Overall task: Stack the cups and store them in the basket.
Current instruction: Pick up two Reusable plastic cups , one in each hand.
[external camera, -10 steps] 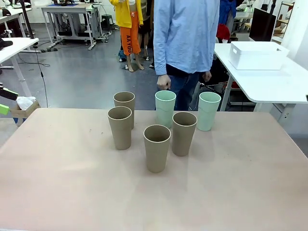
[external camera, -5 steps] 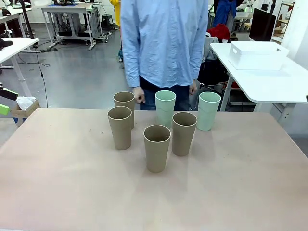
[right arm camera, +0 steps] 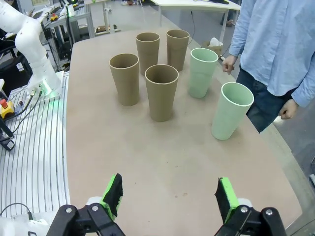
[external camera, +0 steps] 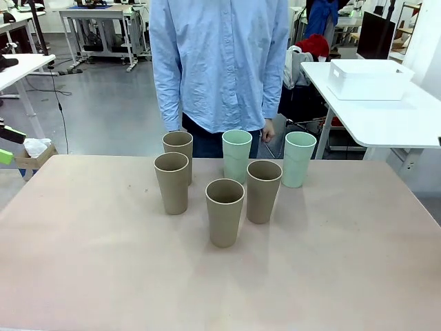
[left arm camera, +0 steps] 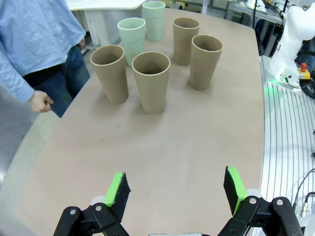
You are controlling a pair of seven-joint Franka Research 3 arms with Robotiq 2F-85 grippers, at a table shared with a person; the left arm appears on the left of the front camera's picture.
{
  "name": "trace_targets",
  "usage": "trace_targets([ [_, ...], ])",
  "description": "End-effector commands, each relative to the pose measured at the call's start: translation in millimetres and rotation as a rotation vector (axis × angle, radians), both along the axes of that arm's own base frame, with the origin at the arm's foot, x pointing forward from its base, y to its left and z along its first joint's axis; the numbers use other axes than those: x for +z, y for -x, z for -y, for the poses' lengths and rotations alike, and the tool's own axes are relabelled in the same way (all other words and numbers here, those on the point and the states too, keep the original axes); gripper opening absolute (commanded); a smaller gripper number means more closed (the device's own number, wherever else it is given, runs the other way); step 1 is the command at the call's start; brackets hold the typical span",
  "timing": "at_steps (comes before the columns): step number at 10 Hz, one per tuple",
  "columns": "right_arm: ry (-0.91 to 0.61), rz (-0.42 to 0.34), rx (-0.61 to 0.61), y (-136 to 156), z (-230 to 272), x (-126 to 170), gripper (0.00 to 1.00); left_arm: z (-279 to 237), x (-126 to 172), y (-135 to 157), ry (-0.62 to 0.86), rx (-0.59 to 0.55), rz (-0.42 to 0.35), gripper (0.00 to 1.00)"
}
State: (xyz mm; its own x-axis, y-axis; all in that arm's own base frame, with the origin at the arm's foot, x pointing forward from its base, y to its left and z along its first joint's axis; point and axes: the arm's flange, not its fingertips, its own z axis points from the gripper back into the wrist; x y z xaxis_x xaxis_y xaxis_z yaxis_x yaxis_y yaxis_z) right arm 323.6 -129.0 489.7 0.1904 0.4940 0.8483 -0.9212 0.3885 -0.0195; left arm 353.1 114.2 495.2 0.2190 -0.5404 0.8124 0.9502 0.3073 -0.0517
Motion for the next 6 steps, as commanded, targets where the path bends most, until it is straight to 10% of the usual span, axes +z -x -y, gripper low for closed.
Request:
trace_targets([
  [1,-0.012,0.030,0.010,-3.4,1.2,1.5,1.00,-0.9,0.8,0.7,0.008,-0.013,0.012,1.00],
  [6,-0.012,0.030,0.010,-3.4,1.2,1.5,1.00,-0.9,0.8,0.7,0.008,-0.013,0.012,1.00],
])
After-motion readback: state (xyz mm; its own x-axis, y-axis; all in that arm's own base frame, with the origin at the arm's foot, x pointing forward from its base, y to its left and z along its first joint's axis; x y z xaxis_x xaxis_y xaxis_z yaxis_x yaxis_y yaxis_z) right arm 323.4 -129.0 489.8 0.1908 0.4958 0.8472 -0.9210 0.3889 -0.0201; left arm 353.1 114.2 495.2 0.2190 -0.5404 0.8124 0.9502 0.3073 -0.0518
